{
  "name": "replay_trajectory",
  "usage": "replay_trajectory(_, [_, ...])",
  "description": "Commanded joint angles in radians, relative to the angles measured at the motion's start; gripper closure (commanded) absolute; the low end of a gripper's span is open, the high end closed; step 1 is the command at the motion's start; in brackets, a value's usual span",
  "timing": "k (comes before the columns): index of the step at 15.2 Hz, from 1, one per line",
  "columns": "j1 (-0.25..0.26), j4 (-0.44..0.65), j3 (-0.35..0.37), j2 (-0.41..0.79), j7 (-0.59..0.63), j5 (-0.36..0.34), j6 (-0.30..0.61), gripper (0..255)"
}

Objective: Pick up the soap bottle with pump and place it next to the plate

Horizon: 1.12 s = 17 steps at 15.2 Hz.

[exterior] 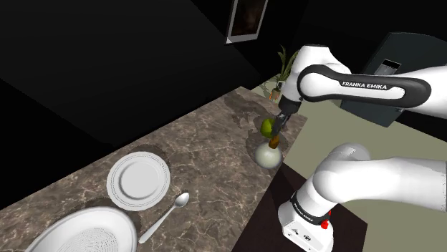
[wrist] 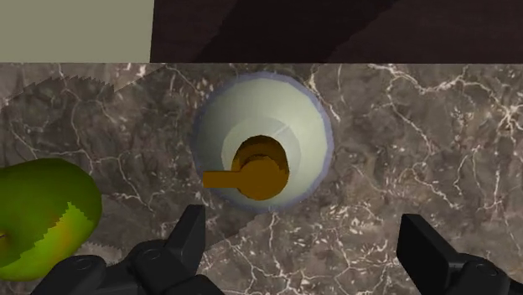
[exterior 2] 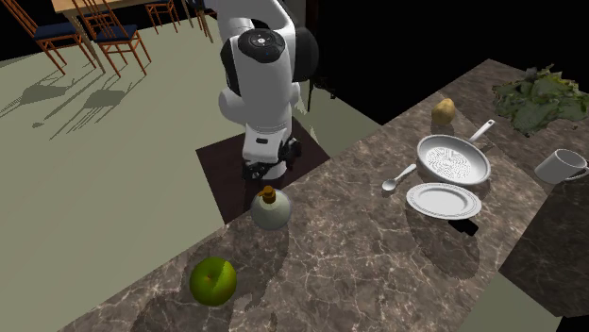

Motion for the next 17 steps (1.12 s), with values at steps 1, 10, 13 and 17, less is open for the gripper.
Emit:
replay_trajectory(1, [-0.029,-0.060,-0.044,0.000,-0.045,-0.049,0.088,0])
replay_trajectory(10, [-0.064,-0.166,-0.105,0.086,-0.073,-0.114,0.296,0])
replay_trajectory(13, [-0.064,-0.166,-0.105,0.086,-0.073,-0.114,0.296,0])
replay_trajectory(17, [-0.064,-0.166,-0.105,0.086,-0.073,-0.114,0.296,0])
